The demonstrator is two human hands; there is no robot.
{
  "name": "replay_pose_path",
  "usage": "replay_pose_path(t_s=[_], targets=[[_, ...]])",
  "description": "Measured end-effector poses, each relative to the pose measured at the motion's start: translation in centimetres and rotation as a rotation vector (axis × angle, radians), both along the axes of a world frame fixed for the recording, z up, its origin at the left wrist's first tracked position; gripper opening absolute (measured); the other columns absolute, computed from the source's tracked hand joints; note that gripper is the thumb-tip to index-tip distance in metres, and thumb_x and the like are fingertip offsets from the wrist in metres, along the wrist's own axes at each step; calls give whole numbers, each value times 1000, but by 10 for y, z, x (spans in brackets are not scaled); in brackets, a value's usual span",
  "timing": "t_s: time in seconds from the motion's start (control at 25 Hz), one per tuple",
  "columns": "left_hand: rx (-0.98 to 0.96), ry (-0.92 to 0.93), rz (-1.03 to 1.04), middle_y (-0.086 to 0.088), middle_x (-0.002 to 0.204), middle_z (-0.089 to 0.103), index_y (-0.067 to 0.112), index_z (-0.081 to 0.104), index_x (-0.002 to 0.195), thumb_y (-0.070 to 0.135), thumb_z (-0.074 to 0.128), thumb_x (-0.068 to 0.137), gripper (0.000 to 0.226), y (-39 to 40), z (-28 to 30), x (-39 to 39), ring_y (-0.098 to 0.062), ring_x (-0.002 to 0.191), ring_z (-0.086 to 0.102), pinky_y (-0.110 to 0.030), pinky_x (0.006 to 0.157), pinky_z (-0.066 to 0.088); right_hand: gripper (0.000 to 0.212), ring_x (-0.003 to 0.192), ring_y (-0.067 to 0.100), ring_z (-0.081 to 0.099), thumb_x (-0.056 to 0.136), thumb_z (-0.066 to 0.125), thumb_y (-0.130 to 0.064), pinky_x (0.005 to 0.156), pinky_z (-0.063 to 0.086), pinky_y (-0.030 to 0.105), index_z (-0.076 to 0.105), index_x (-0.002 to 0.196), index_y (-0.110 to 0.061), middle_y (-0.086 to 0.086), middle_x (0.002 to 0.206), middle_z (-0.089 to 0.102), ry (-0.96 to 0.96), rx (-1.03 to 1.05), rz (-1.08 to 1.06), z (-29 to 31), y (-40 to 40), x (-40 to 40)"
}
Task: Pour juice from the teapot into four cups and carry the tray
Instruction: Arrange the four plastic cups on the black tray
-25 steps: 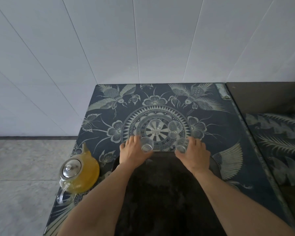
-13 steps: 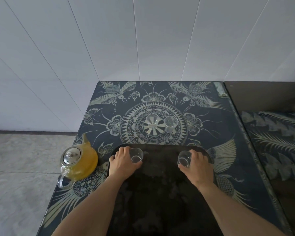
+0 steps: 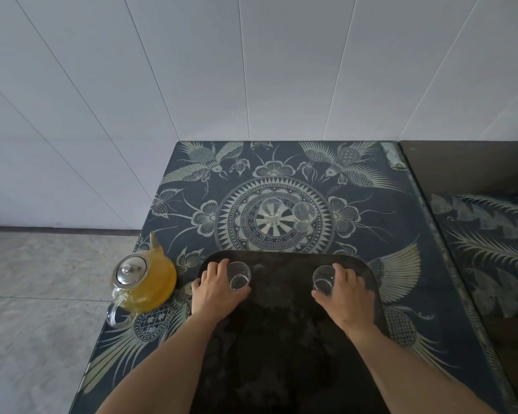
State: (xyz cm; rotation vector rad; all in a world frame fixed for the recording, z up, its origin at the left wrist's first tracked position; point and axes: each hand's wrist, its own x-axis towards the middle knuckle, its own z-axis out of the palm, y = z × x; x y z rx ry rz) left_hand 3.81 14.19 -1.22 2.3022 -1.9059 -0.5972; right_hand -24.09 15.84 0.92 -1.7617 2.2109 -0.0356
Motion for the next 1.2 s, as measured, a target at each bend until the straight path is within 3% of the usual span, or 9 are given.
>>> replay_pose_path(t_s=[0.16,0.36,0.76,1.2], targets=[[-26,-22,-30,0,147,41,25,28,151,86,43,65,107,-4,1,1,-26,135,41,-49,108,36,99,133,27,48,80,64,-73,99,49,46,28,158,-23,3,149,48,-7,12,-6,1,-1,-1],[-72,-7,-56,0,146,42,26,28,150,88,34,70,102,-30,9,-5,-26,136,40,-50,109,34,97,138,28,44,83,53,-79,104,46,47,27,159,-22,4,155,43,-6,-32,-1,8,-16,-4],[-66,44,-155,-1,150,39,29,24,150,79,54,69,100,-122,22,-26,-26,139,38,-51,111,31,98,140,32,43,84,55,-76,105,44,52,27,158,-19,7,155,43,-9,-74,34,18,-103,-9],[-27,60,-221,-2,148,39,28,22,151,75,59,67,102,-198,-9,-59,-25,137,38,-52,111,31,110,144,32,41,79,65,-75,116,39,50,19,161,-18,9,156,44,-29,-1,175,-14,-188,-2]])
